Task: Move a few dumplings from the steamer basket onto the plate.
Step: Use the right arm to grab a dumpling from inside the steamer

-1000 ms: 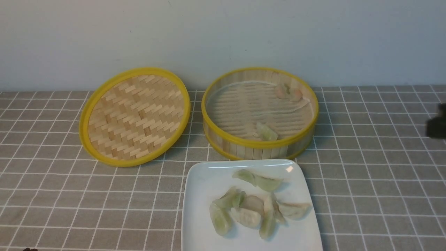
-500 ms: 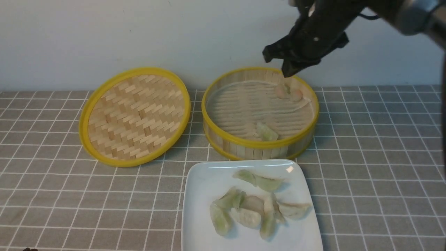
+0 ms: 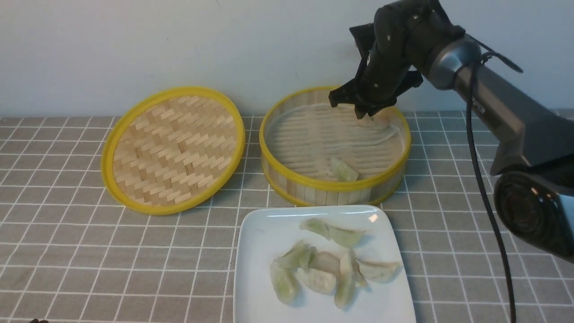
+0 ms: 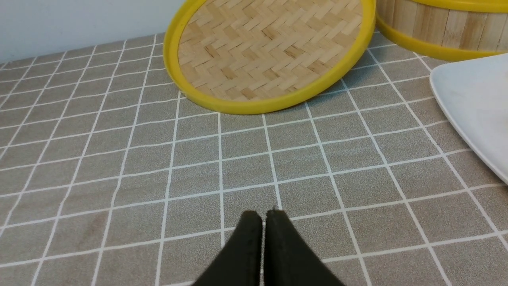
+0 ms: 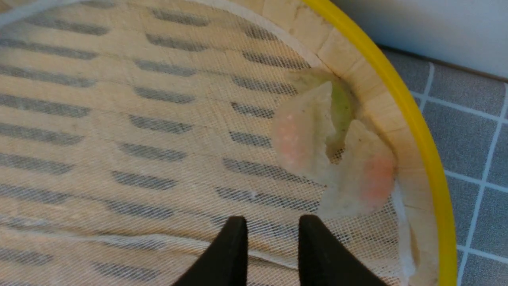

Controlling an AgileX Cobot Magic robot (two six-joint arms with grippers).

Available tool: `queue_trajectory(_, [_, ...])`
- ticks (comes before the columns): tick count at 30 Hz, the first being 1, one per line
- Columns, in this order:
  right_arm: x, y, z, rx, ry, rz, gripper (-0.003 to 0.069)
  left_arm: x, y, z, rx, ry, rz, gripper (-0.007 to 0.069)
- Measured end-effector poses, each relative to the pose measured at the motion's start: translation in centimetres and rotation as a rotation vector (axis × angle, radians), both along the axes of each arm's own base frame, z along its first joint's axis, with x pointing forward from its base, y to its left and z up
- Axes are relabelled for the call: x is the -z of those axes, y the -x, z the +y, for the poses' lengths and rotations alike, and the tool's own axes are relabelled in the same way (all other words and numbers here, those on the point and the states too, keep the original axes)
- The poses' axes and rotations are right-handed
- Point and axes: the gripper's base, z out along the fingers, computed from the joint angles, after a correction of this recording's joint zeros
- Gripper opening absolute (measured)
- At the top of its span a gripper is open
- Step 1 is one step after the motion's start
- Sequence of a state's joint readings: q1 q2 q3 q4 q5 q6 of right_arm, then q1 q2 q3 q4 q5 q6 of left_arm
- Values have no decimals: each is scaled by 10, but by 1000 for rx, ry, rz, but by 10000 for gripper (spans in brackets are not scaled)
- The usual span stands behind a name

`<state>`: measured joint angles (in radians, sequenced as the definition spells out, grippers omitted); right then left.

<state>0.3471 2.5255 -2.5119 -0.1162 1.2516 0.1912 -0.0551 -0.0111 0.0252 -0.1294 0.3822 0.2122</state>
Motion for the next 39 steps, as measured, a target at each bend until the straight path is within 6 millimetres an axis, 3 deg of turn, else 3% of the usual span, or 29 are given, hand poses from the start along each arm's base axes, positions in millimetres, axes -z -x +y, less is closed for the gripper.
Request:
queue_trajectory(5, [17,-7,-13,90,31,11,378,0,0,0,0,0,0,-5])
queue_trajectory(9, [24,-9,-14,101,32,20,457,0,0,0,0,0,0,-5])
queue_trajectory(15, [41,-15,-12,93,28,5,479,0,0,0,0,0,0,-5])
queue_trajectory(25, [39,-21,-9,107,-21,-74,480,0,0,0,0,0,0,-5])
queue_trajectory(31, [39,-22,-10,107,9,-85,396,0,0,0,0,0,0,-5])
queue_trajectory(32, [39,-22,-11,107,16,-86,330,0,0,0,0,0,0,-5])
queue_trajectory(35, [38,-22,-12,107,24,-90,248,0,0,0,0,0,0,-5])
queue_trajectory(39, [37,-21,-12,109,28,-82,39,0,0,0,0,0,0,-5])
